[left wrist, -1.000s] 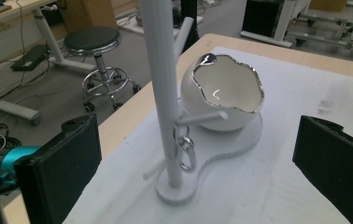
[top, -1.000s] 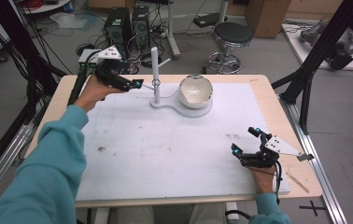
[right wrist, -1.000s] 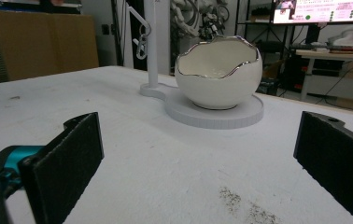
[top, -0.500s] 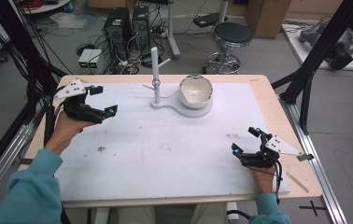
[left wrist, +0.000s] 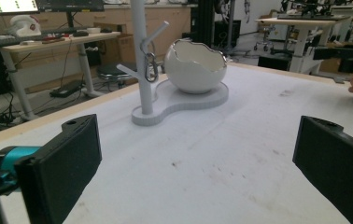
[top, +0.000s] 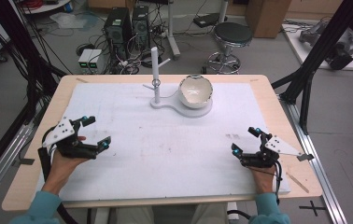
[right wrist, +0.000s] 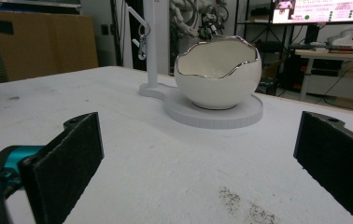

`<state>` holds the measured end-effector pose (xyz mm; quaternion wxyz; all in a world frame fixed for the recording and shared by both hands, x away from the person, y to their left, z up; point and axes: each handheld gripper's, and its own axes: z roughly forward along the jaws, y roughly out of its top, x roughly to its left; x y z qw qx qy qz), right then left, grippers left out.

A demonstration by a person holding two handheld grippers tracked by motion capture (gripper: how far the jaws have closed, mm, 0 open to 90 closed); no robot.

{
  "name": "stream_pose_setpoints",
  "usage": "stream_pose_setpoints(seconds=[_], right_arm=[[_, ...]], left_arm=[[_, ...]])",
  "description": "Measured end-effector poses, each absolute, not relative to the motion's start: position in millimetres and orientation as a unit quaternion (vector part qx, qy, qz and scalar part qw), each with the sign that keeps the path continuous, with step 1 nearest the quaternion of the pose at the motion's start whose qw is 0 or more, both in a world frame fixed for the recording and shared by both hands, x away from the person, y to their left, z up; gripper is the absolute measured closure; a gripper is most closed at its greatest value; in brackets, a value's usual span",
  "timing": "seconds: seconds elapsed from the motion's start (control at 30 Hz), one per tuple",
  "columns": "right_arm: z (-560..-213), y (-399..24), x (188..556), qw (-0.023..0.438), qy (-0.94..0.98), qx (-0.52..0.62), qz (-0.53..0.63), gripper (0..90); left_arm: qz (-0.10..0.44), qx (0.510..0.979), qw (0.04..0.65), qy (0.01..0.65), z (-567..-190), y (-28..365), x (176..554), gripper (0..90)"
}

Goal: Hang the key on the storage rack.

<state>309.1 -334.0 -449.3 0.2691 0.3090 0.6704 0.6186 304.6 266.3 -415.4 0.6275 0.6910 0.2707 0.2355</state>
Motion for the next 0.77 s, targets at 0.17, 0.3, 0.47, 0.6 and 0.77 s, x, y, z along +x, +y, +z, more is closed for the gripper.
stream_pose_setpoints(seconds=[0.17, 0.3, 0.47, 0.6, 0.77], right_arm=[[-449, -334, 309, 0.272, 0.671, 0.307, 0.618, 0.7], [-449, -334, 309, 0.273, 0.670, 0.307, 0.618, 0.6], [-450, -334, 309, 0.273, 0.670, 0.308, 0.618, 0.7], [-450, -335, 309, 0.273, 0.669, 0.308, 0.619, 0.7], [-450, -334, 309, 0.273, 0.669, 0.307, 0.619, 0.6]], left_arm=[[0.244, 0.676, 0.633, 0.288, -440, 272, 287, 1.6], [0.260, 0.670, 0.630, 0.293, -452, 278, 275, 1.6], [0.272, 0.656, 0.636, 0.300, -459, 285, 266, 1.7], [0.276, 0.653, 0.638, 0.301, -460, 285, 265, 1.7], [0.280, 0.636, 0.646, 0.315, -461, 288, 264, 1.7]])
